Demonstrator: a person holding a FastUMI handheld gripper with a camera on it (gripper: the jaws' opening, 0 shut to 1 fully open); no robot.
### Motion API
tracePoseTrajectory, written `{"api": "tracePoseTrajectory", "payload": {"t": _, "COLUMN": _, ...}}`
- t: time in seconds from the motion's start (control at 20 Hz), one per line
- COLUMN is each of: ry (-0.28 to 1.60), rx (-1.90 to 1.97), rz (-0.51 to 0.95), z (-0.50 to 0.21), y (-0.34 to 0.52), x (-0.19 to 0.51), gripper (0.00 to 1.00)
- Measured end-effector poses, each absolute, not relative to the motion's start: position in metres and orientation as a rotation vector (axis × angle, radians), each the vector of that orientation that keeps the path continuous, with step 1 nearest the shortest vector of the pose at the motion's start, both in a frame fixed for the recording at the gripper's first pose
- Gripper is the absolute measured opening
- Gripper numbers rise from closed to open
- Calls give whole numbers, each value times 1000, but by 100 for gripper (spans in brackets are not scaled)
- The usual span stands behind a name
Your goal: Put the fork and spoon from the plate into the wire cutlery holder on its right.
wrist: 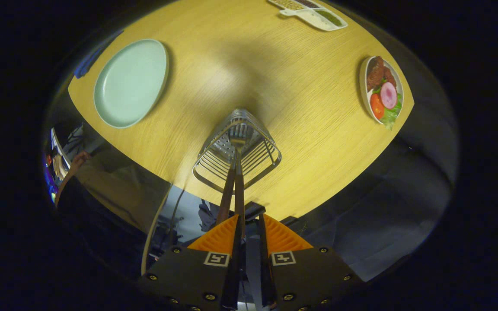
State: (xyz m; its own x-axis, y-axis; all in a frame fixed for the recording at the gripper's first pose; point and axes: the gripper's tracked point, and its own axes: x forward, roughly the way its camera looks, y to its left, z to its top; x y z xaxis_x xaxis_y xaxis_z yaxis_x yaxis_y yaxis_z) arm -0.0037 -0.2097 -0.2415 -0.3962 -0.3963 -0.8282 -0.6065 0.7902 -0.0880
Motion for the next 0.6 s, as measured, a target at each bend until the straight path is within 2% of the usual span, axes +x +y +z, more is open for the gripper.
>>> {"api": "tracePoseTrajectory", "payload": {"t": 0.1, "ry": 1853, "rx": -627, "rz": 266, "z": -235, "y": -193, "x": 10, "gripper": 21}}
{"api": "tracePoseTrajectory", "payload": {"t": 0.25, "ry": 1396, "rx": -337, "rz": 247, "z": -214, "y": -135, "x": 56, "gripper": 21}}
{"api": "tracePoseTrajectory", "payload": {"t": 0.4, "ry": 919, "rx": -184, "rz": 207, "z": -158, "y": -104, "x": 77, "gripper": 21}}
{"api": "tracePoseTrajectory", "payload": {"t": 0.5, "ry": 702, "rx": -217, "rz": 170, "z": -126, "y": -98, "x": 63, "gripper": 21}}
{"api": "tracePoseTrajectory", "payload": {"t": 0.6, "ry": 569, "rx": -223, "rz": 160, "z": -105, "y": -94, "x": 30, "gripper": 21}}
